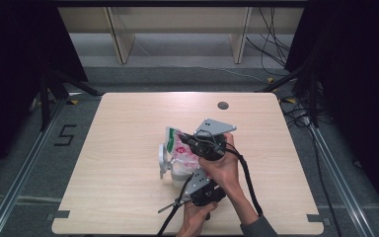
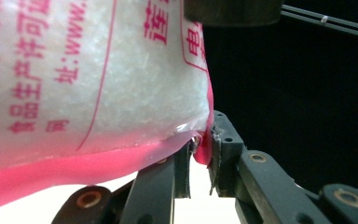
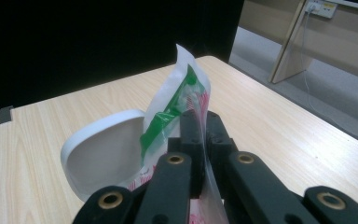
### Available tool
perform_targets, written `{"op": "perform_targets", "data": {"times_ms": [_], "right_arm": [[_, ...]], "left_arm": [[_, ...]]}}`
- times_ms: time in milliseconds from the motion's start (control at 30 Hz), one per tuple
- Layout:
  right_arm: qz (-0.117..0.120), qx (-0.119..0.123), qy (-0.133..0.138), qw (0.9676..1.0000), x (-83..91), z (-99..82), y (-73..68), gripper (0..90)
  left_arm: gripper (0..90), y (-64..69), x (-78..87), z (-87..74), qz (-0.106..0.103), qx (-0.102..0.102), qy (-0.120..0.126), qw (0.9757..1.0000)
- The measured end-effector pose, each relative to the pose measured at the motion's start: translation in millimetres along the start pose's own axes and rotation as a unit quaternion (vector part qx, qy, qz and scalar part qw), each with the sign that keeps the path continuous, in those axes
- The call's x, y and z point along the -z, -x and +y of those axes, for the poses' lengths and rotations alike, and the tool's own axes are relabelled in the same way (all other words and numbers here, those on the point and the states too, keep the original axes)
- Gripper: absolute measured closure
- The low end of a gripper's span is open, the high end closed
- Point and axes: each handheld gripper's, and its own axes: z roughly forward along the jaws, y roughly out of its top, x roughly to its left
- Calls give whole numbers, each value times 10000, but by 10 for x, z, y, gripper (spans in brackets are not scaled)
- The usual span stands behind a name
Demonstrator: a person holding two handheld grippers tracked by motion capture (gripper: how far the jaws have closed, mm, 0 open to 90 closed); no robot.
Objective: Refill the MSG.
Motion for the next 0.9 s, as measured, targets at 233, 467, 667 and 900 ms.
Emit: {"op": "perform_targets", "data": {"times_ms": [233,467,667,900], "right_arm": [[14,180,-80,9998,-12,13,-19,895],[-13,164,-6,9999,3,30,-34,895],[-4,228,-35,9997,-31,-1,-1,895],[-32,135,9,9999,-2,11,-9,895]], "left_arm": [[797,-3,-7,6,-39,12,35,10000],[799,-4,1,13,-24,2,16,10000],[799,-24,-11,-13,-36,64,-9,10000],[799,-18,-17,-2,-47,40,11,10000]]}}
